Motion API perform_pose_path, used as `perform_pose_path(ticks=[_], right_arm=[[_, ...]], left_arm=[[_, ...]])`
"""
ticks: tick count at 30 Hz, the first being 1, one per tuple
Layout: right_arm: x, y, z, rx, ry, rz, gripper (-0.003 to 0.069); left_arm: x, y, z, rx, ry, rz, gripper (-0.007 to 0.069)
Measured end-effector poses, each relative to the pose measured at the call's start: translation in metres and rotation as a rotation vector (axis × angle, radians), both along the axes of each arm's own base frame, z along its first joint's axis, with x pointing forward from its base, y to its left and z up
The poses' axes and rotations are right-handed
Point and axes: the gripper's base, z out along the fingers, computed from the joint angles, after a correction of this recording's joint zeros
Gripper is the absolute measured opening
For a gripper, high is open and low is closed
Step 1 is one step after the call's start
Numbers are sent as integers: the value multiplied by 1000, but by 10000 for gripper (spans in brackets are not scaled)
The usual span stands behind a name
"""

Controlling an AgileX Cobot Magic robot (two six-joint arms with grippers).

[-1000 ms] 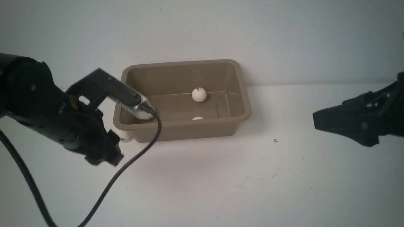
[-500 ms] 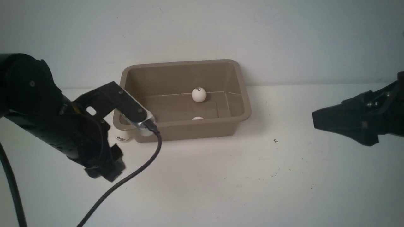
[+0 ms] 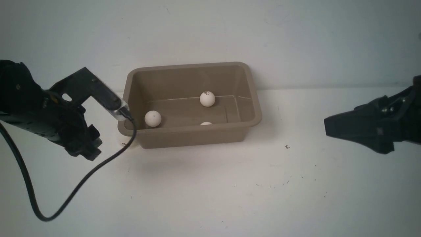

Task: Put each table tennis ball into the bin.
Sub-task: Use the left arm to clamp the table tennis ball closest to it

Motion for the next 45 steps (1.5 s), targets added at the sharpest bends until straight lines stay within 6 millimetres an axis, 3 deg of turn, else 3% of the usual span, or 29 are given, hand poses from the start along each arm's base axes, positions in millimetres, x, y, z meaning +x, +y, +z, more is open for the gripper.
perform_pose_path(ticks=[8,15,20,31,45], right_arm=[[0,0,1,10,1,-1,588],[0,1,1,11,1,-1,588],[0,1,1,11,1,0,588],[0,1,1,2,-11,10,588],[0,1,1,6,-12,12,588]], left_arm=[[25,32,-28,-85,-90,-129,374],[44,66,-49,-205,-289,-229,374],[52,69,-65,-208,-353,-300,374],[55,61,-116,-370,-268,-362,374],[70,62,-137,-466,-277,-320,374]])
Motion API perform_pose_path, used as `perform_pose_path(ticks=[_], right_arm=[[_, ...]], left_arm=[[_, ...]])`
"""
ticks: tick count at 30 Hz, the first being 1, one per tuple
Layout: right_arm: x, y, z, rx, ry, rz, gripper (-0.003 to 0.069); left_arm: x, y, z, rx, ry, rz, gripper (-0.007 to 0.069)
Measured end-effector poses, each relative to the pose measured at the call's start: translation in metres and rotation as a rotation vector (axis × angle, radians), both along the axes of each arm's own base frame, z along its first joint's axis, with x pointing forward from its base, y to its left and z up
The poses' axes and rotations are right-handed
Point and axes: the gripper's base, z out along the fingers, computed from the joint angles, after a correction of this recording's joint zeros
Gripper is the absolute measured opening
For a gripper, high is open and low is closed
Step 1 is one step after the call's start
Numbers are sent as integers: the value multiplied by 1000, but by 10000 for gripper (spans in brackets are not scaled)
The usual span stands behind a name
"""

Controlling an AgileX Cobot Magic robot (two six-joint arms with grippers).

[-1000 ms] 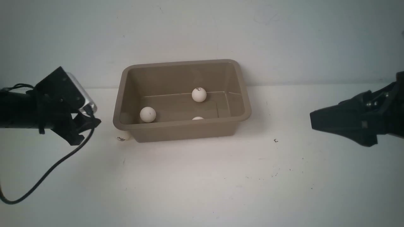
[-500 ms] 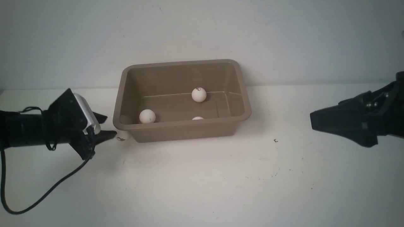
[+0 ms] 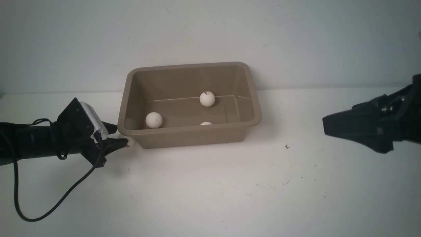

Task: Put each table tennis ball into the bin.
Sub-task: Use the left arm to clamp the table tennis ball closest to it

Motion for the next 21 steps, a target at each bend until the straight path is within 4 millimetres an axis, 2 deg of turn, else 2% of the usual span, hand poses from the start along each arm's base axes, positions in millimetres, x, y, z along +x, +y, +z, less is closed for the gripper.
perform_pose_path(ticks=[12,21], right_arm=[[0,0,0,-1,-1,1,588],[0,0,0,-1,-1,1,588]], left_arm=[[21,1,3,-52,3,19,374],[34,-1,-19,-85,65,22,374]])
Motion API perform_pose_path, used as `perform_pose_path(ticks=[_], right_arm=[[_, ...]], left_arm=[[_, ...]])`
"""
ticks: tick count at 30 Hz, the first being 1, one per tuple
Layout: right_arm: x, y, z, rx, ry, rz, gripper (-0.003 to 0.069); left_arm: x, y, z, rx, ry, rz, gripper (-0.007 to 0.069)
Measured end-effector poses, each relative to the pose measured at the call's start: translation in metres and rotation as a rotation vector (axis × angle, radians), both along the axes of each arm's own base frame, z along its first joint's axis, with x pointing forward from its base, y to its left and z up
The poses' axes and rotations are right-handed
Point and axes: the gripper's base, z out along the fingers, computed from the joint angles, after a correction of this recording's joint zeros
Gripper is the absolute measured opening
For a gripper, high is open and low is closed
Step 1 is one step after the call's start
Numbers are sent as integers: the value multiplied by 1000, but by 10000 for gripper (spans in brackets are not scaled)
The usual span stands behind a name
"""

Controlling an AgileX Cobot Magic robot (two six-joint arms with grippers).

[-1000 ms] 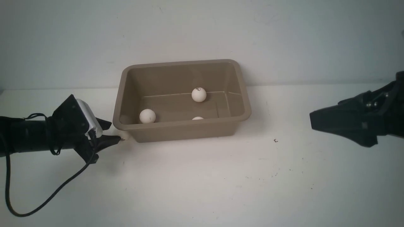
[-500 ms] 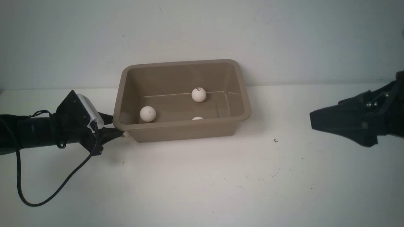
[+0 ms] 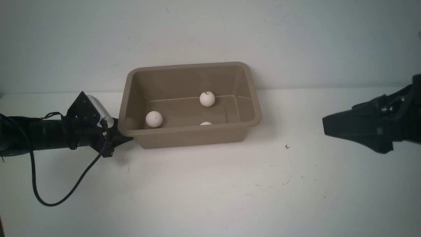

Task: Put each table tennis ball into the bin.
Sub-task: Use the left arm to clamp the table tennis ball closest to it

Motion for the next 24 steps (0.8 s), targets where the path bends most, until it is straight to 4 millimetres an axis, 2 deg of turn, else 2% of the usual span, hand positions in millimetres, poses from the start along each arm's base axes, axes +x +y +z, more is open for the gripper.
perform_pose_path(ticks=[6,9,15,20,24], right_arm=[[0,0,0,0,0,0,588],[0,0,0,0,0,0,588],[0,0,0,0,2,2,588],[0,0,0,0,3,3,588],[0,0,0,0,4,4,588]], left_arm=[[10,3,0,-18,0,18,368],[12,3,2,-17,-9,16,344],[12,8,2,1,-10,20,344],[8,31,17,46,-36,53,344],[4,52,47,33,-91,99,344]])
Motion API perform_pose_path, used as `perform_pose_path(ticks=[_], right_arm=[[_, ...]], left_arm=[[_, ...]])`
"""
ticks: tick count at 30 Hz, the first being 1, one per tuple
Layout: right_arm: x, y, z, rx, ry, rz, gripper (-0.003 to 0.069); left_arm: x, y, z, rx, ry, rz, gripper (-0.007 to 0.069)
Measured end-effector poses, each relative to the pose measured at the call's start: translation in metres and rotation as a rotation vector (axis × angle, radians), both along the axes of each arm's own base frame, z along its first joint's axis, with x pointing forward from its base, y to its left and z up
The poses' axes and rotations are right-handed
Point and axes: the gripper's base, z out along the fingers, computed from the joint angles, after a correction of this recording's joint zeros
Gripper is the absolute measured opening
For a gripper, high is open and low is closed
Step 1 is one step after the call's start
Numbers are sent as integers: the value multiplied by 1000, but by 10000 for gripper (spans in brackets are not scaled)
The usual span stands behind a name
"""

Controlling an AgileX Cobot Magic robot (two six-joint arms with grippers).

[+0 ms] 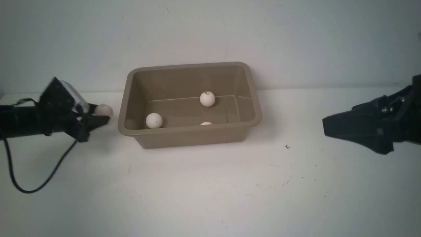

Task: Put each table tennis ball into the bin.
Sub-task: Use the left arm to clamp the table tennis ball closest to it, then use the left arm to put the table tennis ball into the box

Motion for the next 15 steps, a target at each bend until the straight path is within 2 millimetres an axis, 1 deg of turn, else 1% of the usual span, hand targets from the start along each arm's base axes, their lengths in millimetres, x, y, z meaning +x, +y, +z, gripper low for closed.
perform_pose_path(ticks=[1,3,5,7,8,9,10,11,12,14,15], right_arm=[[0,0,0,0,1,1,588],[0,0,0,0,1,1,588],[0,0,0,1,-1,-1,588],[0,0,0,1,-3,-3,588],[0,0,0,1,-4,-4,588],[0,0,0,1,-4,-4,588],[0,0,0,1,-4,-4,588],[0,0,0,1,-4,-4,588],[0,0,0,1,-4,-4,588],[0,0,0,1,-4,-4,588],[0,0,0,1,-4,-4,588]], left_arm=[[-1,0,5,-9,-9,-5,344],[-4,-5,21,-43,-51,-55,344],[-6,-19,35,-85,-89,-136,344],[-7,-38,46,-115,-113,-214,344],[-7,-48,48,-122,-118,-247,344],[-7,-50,49,-122,-119,-252,344],[-6,-68,49,-125,-117,-293,344],[-6,-72,49,-125,-117,-301,344],[-3,-86,48,-119,-111,-310,344],[3,-103,48,-88,-106,-282,344],[7,-107,49,-68,-107,-261,344]])
